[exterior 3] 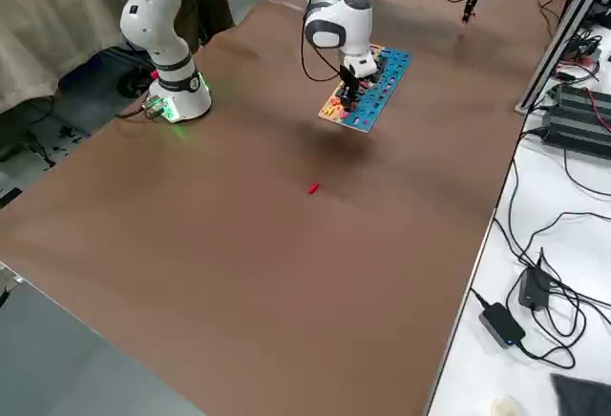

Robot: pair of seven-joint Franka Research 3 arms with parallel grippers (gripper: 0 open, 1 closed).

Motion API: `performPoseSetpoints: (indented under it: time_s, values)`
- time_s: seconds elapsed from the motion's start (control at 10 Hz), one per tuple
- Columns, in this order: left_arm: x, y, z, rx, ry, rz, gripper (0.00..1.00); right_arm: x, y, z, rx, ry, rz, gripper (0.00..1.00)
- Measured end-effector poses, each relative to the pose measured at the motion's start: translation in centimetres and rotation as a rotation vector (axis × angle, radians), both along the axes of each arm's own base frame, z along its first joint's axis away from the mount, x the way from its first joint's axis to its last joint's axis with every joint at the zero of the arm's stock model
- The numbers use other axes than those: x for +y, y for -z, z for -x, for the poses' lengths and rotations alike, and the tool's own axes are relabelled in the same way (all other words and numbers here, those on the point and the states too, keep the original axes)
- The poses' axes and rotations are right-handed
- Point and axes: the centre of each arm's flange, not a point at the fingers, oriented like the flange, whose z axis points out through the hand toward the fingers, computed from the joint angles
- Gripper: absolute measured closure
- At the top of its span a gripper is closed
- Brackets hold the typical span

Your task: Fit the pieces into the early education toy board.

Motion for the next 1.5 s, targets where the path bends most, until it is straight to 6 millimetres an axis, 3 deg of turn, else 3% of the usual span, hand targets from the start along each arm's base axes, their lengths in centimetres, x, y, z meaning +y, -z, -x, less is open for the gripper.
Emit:
performPoseSetpoints:
  time_s: [0.1, 0.3, 0.8, 1.0, 1.2, 1.5]
  values:
    - [-1.3, -2.1, 0.8, 0.002, 0.019, 0.012, 0.74, 0.0, 0.0, 0.0, 0.000, 0.000, 0.000, 0.58]
    - [-4.6, -3.9, 3.8, 0.020, 0.032, 0.035, 0.74, -0.2, 0.0, 0.0, 0.000, 0.003, 0.001, 0.58]
    - [-18.1, -2.6, 12.9, 0.071, -0.038, 0.003, 0.74, -0.7, 0.0, 0.1, 0.003, 0.010, 0.006, 0.58]
    - [-22.2, -1.8, 16.7, 0.083, -0.059, -0.019, 0.74, -0.8, 0.0, 0.1, 0.003, 0.012, 0.007, 0.58]
    - [-25.0, -1.0, 19.5, 0.064, -0.071, -0.010, 0.74, -0.8, 0.2, 0.4, 0.015, 0.011, 0.012, 0.58]
    - [-26.8, 0.7, 22.0, 0.055, -0.070, -0.005, 0.74, -0.9, 0.3, 0.7, 0.043, 0.010, 0.026, 0.58]
